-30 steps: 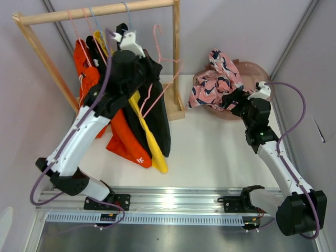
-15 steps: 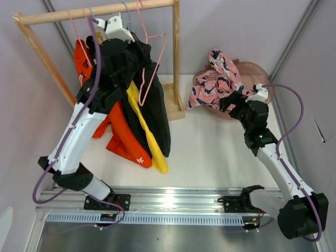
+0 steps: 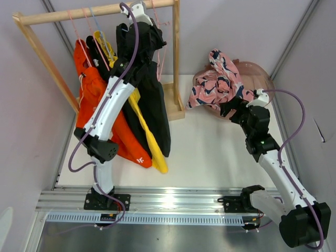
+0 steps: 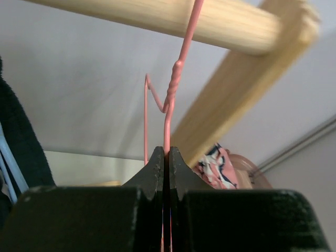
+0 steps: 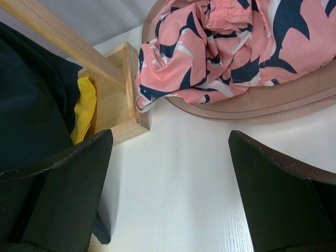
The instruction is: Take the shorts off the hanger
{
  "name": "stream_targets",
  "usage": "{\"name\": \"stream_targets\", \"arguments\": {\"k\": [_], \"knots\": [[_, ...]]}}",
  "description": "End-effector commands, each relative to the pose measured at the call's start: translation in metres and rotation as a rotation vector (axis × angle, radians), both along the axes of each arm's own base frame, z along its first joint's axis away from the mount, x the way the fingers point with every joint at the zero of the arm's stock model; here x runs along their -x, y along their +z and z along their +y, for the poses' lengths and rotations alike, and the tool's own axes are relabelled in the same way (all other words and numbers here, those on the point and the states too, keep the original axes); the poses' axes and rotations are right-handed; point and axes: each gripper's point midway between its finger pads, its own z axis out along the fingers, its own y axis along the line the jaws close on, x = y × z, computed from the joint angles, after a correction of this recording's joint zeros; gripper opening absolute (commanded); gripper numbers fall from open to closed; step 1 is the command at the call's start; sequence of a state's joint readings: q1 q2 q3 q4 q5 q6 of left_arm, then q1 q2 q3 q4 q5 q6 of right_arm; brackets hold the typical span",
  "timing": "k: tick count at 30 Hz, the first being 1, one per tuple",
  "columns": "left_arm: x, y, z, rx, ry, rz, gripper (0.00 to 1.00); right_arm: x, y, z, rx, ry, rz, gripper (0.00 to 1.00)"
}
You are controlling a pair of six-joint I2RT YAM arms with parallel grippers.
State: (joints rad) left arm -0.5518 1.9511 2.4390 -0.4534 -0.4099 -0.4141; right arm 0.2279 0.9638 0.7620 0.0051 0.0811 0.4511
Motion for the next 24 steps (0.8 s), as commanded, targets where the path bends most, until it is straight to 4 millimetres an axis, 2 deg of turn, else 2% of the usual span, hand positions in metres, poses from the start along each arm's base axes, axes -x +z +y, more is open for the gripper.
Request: {"name": "stream_targets", "arguments": {"k": [1,3,8,10,11,12,14,15,17,21,24], "knots": [[-0.005,0.033,0.008,0.101,-0.02,-0.091,0.0,0.006,0.003,0.006,0.008,0.026,-0.017,0.99],[-0.015,0.025,0.011,0.103,-0.019,-0.077,0.0,0.008,0.001,0.013,0.007,0.042,-0.011,0.99],[-0.016,0.017,0.006,0.106,-0.068,-0.053,0.0,0.011,-0.004,0.025,0.009,0.058,-0.006,0.99],[-0.01,0.016,0.003,0.095,-0.102,-0.05,0.1,0.011,-0.007,0.03,0.009,0.066,-0.003,0.99],[-0.007,0.018,-0.001,0.09,-0.132,-0.053,0.18,0.011,-0.009,0.031,0.012,0.066,0.002,0.99],[-0.003,0.019,-0.002,0.09,-0.147,-0.054,0.39,0.011,-0.01,0.033,0.011,0.068,0.007,1.0],[0.009,0.024,-0.005,0.089,-0.193,-0.052,0.61,0.012,-0.011,0.037,0.015,0.074,0.006,0.99],[0.013,0.024,-0.006,0.09,-0.207,-0.045,0.65,0.012,-0.011,0.038,0.016,0.074,0.006,0.99],[0.029,0.034,-0.002,0.105,-0.222,-0.049,0.68,0.013,-0.012,0.042,0.013,0.084,0.005,1.0],[0.053,0.034,0.011,0.109,-0.219,-0.032,0.7,0.014,-0.016,0.046,0.014,0.091,0.012,0.99],[0.07,0.043,0.024,0.112,-0.201,-0.053,0.71,0.016,-0.019,0.049,0.014,0.098,0.018,0.99]]}}
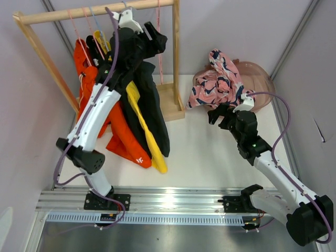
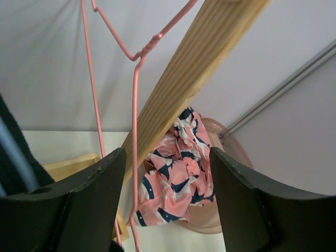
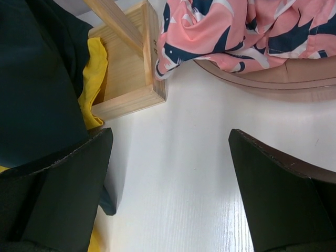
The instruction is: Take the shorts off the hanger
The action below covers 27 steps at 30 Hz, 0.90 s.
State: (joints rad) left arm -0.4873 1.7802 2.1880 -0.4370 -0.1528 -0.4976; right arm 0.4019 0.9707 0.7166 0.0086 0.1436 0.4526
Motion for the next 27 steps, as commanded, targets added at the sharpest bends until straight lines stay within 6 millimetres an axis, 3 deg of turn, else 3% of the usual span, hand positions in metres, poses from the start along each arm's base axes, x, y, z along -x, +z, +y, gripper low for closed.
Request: {"name": "stream_targets", "arguments": {"k": [1,6,7,12,19,25,27], "knots": [[0.046,0.063,0.025,0.07,-0.002,-0.128,0.71,-0.002,0.004,0.002,-0.014,-0.014,-0.024,0.99],[0.067,0.069,0.04,0.067,0.012,-0.156,0.71,0.001,0.002,0.007,-0.016,0.0,-0.022,0.99],[0.066,0.055,0.038,0.044,0.006,-0.136,0.71,0.001,0.002,0.009,-0.018,0.003,-0.023,0.99],[0.064,0.041,0.056,0.014,0.093,-0.11,0.72,0.002,0.0,0.012,-0.013,0.009,-0.017,1.0],[0.038,0.017,0.075,-0.007,0.199,-0.044,0.73,0.006,-0.002,0.012,0.002,0.01,-0.011,0.99],[0.014,0.011,0.077,-0.025,0.216,-0.002,0.72,0.007,-0.003,0.008,0.014,0.0,-0.008,0.99],[0.005,0.0,0.074,-0.033,0.219,0.024,0.72,0.007,-0.003,0.008,0.017,-0.001,-0.007,0.99]]}}
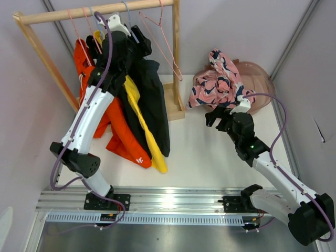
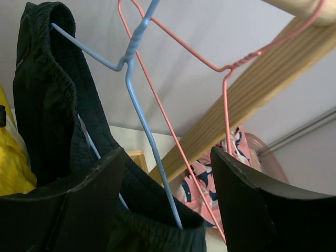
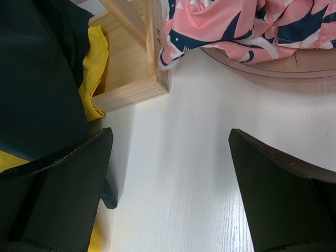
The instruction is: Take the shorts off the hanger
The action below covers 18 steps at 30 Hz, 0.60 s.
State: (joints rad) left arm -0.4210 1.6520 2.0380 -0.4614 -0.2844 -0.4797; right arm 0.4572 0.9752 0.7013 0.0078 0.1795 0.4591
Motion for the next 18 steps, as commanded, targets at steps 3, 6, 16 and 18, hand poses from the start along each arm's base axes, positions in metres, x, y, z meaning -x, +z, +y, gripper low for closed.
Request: {"name": "stream_targets", "arguments": {"k": [3,6,16,18], "knots": [[-0.008,0.012,0.005,0.014,0.022,-0.018,0.7,0.0,0.007,-0.005,0.012,-0.021,-0.027,0.99],[-0.015,0.009,0.002,0.015,0.017,-0.019,0.65,-0.001,0.004,-0.005,0.019,-0.023,-0.021,1.0],[-0.013,0.031,0.001,0.036,-0.002,-0.038,0.0,0.0,0.007,0.004,0.013,0.022,-0.036,0.99],[-0.006,0.036,0.0,0.036,-0.02,-0.039,0.0,0.003,0.022,0.015,0.01,0.084,-0.088,0.99]]}}
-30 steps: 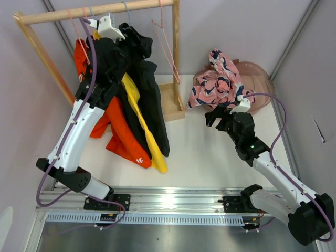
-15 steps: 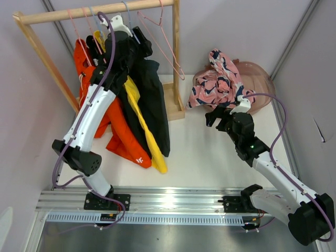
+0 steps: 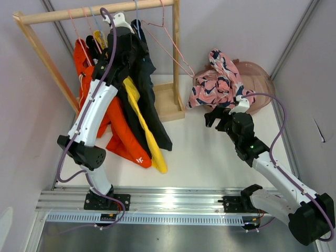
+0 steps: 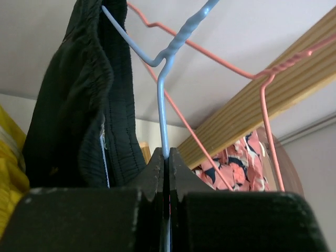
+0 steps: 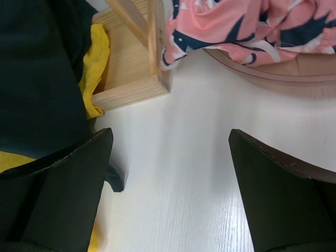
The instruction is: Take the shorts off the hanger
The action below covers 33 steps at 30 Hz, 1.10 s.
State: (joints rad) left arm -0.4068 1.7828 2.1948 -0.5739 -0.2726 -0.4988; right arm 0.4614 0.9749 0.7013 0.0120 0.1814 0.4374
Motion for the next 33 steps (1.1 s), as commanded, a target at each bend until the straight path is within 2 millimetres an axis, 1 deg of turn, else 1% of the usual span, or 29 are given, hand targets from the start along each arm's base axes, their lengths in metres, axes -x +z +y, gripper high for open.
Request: {"name": "stream_targets", "arguments": {"k": [1,2,3,4,5,6,7,8,9,10,11,12,13,14,15,16,17,18,19,20,21,23,24,25,26,27,29,32,33], "knots": [[0.022,0.064,0.007,0.057,-0.028,-0.133,0.0,0.009,0.032,0.03,-0.024,0.155,-0.107,0.99],[0.029,0.075,0.007,0.07,-0.043,-0.151,0.0,0.012,0.045,0.039,-0.036,0.195,-0.143,0.99],[0.035,0.081,0.007,0.082,-0.052,-0.158,0.0,0.015,0.054,0.046,-0.032,0.23,-0.167,0.99],[0.039,0.085,0.007,0.089,-0.06,-0.166,0.0,0.021,0.077,0.059,-0.047,0.268,-0.211,0.99],[0.049,0.096,0.007,0.104,-0.075,-0.186,0.0,0.024,0.086,0.065,-0.048,0.282,-0.225,0.99],[0.053,0.101,0.007,0.112,-0.081,-0.197,0.0,0.027,0.098,0.072,-0.054,0.297,-0.245,0.99],[0.057,0.105,0.007,0.119,-0.087,-0.207,0.0,0.028,0.119,0.078,-0.061,0.305,-0.284,0.99],[0.061,0.11,0.007,0.13,-0.092,-0.218,0.0,0.037,0.131,0.093,-0.072,0.351,-0.305,0.99],[0.066,0.116,0.008,0.138,-0.103,-0.228,0.0,0.041,0.14,0.101,-0.077,0.369,-0.32,0.99],[0.069,0.119,0.007,0.142,-0.107,-0.235,0.0,0.042,0.143,0.113,-0.074,0.391,-0.323,0.99],[0.07,0.119,0.007,0.15,-0.11,-0.233,0.0,0.054,0.165,0.129,-0.095,0.434,-0.363,0.99],[0.071,0.119,0.006,0.153,-0.115,-0.229,0.0,0.059,0.174,0.138,-0.104,0.453,-0.375,0.99],[0.071,0.116,0.005,0.156,-0.119,-0.221,0.0,0.06,0.176,0.152,-0.101,0.473,-0.376,0.99],[0.073,0.115,0.003,0.166,-0.124,-0.217,0.0,0.064,0.194,0.16,-0.111,0.479,-0.413,0.99],[0.075,0.115,0.003,0.172,-0.126,-0.214,0.0,0.076,0.197,0.177,-0.116,0.52,-0.42,0.99],[0.074,0.107,0.0,0.171,-0.132,-0.194,0.0,0.079,0.203,0.186,-0.121,0.528,-0.433,1.0],[0.077,0.109,-0.003,0.185,-0.141,-0.198,0.0,0.077,0.205,0.199,-0.109,0.528,-0.438,0.99],[0.08,0.109,-0.004,0.191,-0.146,-0.198,0.0,0.084,0.206,0.211,-0.11,0.551,-0.437,0.99],[0.083,0.105,-0.004,0.193,-0.147,-0.191,0.0,0.085,0.207,0.218,-0.113,0.557,-0.439,0.99],[0.086,0.105,-0.005,0.204,-0.148,-0.189,0.0,0.083,0.199,0.231,-0.102,0.566,-0.42,0.99],[0.088,0.105,-0.005,0.209,-0.149,-0.189,0.0,0.082,0.206,0.235,-0.112,0.561,-0.427,0.99],[0.098,0.109,-0.006,0.231,-0.168,-0.198,0.0,0.083,0.199,0.249,-0.096,0.57,-0.412,0.99],[0.099,0.106,-0.007,0.235,-0.172,-0.191,0.0,0.082,0.203,0.252,-0.102,0.561,-0.417,0.99],[0.108,0.113,-0.005,0.25,-0.18,-0.204,0.0,0.084,0.203,0.255,-0.105,0.563,-0.422,0.99],[0.109,0.108,-0.006,0.249,-0.182,-0.193,0.0,0.082,0.203,0.258,-0.105,0.56,-0.424,0.99],[0.113,0.111,-0.005,0.258,-0.188,-0.201,0.0,0.08,0.199,0.261,-0.097,0.55,-0.42,0.99],[0.124,0.111,-0.004,0.271,-0.203,-0.203,0.0,0.076,0.201,0.263,-0.097,0.535,-0.43,0.99],[0.14,0.118,0.001,0.289,-0.217,-0.224,0.0,0.069,0.197,0.263,-0.08,0.496,-0.432,0.93],[0.141,0.114,0.001,0.289,-0.218,-0.217,0.0,0.068,0.197,0.263,-0.079,0.489,-0.433,0.86]]}}
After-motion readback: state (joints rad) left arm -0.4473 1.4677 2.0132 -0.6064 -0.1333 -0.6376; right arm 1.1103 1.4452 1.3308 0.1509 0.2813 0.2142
